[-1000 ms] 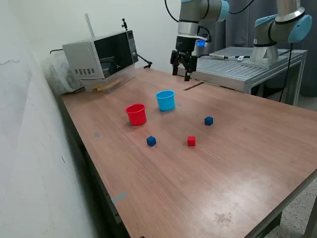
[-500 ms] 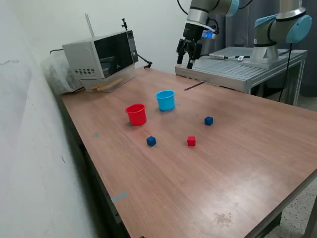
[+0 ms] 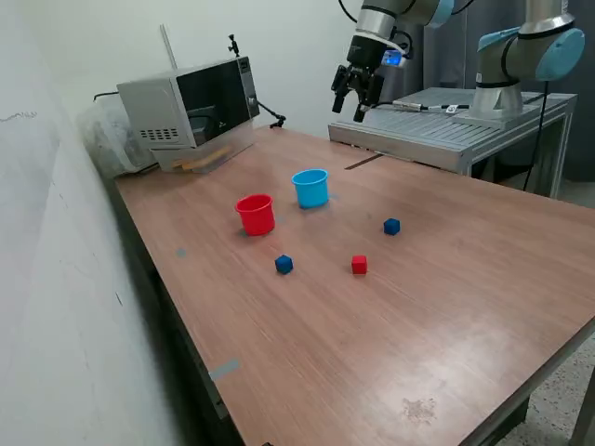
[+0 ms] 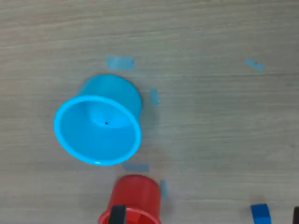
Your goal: Place red objects in the red bin, and blue objects in the blue bin.
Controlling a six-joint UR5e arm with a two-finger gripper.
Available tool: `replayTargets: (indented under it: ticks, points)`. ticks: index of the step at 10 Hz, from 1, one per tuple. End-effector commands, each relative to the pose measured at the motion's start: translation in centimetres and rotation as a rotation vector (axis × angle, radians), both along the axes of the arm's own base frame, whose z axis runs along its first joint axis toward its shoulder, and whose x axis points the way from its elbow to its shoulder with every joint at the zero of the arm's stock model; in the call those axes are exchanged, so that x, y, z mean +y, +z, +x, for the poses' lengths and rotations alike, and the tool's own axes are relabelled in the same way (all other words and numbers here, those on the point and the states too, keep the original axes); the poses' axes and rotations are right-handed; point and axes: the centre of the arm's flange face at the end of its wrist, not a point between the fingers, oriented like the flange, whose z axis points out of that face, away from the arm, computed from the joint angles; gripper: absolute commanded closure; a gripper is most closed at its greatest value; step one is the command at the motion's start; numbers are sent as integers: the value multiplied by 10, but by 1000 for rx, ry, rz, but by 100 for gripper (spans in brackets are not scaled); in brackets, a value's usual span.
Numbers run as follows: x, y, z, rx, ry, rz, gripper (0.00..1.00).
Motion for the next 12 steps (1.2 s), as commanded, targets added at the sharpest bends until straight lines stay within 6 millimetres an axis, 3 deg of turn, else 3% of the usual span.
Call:
replayTargets:
  ticks: [1,2,3,4,6,7,9,12]
  points:
    - [-6,-3,1,-25,112,-21,0]
    - [-21,-20,8,-156,171,-111,0]
    - [-50,-29,13,-234,243,-196,0]
    - [-94,-27,16,-244,332,-195,0]
    - [-136,-55,-9,-300,408,-188,0]
    - [-143,-66,-26,-312,416,-179,0]
    - [-173,-97,-35,-360,466,-175,0]
    - [-177,-151,-38,-443,558,-175,0]
